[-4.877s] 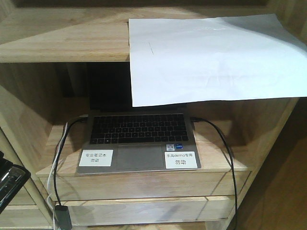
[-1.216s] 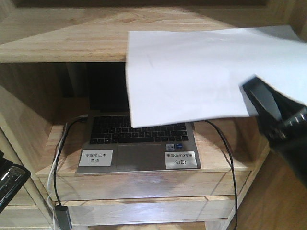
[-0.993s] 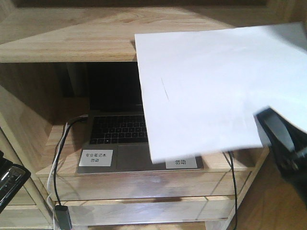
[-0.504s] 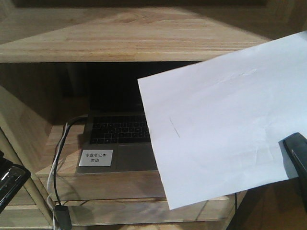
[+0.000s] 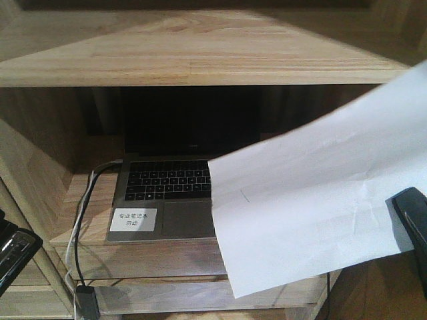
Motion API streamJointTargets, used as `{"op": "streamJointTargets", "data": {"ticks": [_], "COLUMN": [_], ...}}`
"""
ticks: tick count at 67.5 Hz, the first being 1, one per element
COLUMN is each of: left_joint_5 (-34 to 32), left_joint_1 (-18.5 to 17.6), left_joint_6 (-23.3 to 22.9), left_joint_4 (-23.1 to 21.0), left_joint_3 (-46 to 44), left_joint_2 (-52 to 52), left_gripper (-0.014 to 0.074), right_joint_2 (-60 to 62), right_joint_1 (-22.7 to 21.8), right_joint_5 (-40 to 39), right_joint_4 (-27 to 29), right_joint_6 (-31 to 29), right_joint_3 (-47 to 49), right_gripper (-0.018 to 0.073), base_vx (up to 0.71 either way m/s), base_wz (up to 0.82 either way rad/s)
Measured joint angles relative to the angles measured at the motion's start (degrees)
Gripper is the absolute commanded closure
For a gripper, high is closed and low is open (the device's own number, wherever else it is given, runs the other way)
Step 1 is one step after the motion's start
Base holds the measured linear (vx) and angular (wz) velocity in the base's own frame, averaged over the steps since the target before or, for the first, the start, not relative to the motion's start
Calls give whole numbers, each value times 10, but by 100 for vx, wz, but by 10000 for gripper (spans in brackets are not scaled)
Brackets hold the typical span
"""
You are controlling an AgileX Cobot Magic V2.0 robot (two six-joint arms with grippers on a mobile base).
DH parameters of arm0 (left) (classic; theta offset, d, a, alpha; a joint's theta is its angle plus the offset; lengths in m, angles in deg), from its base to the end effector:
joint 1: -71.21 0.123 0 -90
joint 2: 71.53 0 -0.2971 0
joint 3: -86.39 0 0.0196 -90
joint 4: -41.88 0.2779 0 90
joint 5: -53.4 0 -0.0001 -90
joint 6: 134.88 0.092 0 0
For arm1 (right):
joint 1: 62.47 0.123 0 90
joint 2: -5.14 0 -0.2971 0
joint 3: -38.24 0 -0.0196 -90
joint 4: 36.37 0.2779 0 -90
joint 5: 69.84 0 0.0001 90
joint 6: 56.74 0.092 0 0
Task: Grab stapler and paper to desk for stapling
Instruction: 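Pull the white paper off the shelf and lower it with the right gripper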
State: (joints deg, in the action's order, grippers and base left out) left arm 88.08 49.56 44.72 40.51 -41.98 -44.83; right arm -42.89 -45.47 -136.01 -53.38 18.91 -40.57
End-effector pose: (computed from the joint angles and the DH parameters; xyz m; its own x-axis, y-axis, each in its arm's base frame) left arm 0.0808 -0.0334 0.2959 -0.3732 0.1195 -0.9200 0.3707 0.9283 -0.0298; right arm 0.1014 0.0567 0.2350 -0.3062 0.8445 -0.4394 -0.6080 0.1817 0.7729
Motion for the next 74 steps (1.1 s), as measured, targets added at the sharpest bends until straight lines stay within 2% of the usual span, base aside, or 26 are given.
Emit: {"op": "streamJointTargets", "data": {"ticks": [74], "left_joint_5": [-1], "left_joint_1": [0], "left_joint_6": [0], "left_joint_4": [0], "left_joint_3": [0], "left_joint_2": [0], "left_gripper": [603], "right_joint_2": [0], "right_joint_1": [0], "right_joint_5": [0], "right_joint_4": [0], "right_joint_6": [0], "right_joint_3": [0], "right_gripper": [561], "base_vx": [-3], "base_wz": [0]}}
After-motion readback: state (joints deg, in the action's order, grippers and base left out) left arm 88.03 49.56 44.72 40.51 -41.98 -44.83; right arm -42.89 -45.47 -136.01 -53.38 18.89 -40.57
